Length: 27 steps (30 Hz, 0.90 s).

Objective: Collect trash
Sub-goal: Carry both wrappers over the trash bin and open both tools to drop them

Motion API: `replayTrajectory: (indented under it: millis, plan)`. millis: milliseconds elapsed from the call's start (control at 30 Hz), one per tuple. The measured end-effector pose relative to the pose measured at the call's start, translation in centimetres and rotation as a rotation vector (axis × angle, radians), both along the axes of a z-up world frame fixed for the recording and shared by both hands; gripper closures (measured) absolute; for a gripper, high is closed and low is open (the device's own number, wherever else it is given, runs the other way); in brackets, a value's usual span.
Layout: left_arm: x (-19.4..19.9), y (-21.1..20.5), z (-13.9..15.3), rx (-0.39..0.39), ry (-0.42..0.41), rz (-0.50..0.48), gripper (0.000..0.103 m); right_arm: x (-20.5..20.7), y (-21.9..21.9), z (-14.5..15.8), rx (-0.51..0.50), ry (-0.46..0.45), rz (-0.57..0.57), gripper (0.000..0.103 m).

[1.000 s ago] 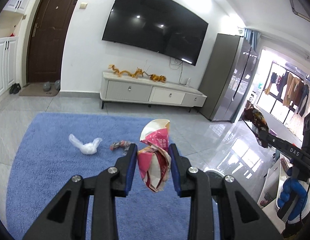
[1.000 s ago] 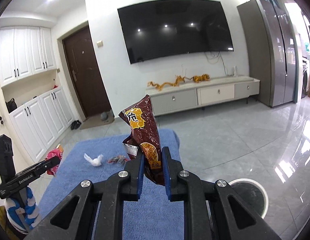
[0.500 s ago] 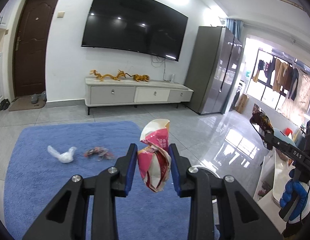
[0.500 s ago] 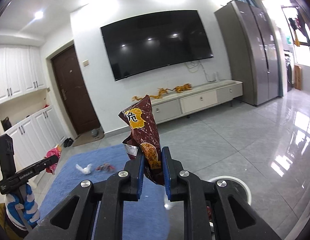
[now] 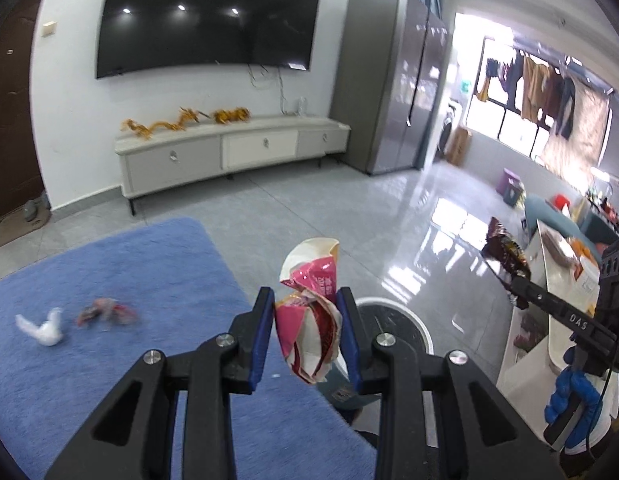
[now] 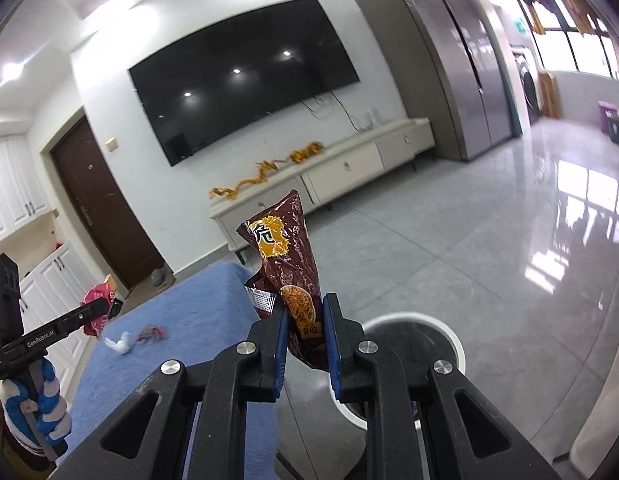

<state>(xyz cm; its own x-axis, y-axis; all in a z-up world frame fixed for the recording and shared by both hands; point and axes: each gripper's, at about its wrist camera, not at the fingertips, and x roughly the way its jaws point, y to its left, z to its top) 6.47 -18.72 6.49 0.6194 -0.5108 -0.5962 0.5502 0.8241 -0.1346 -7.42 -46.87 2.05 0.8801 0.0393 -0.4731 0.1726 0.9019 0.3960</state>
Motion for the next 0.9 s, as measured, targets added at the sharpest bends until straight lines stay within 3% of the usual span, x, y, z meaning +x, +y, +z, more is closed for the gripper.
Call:
replayTrajectory:
  millis: [500, 900]
  plan:
    - [5.6, -15.4, -9.0, 0.137, 0.138, -0.140, 0.073, 3.8, -6.2, -10.1, 0.130, 0.167, -0.042, 0.087]
    - [8.3, -21.2, -14.3, 0.140, 0.232, -0.188, 0.072, 7.3, -8.2, -14.2, 0.161, 0.247, -0.055, 0.084]
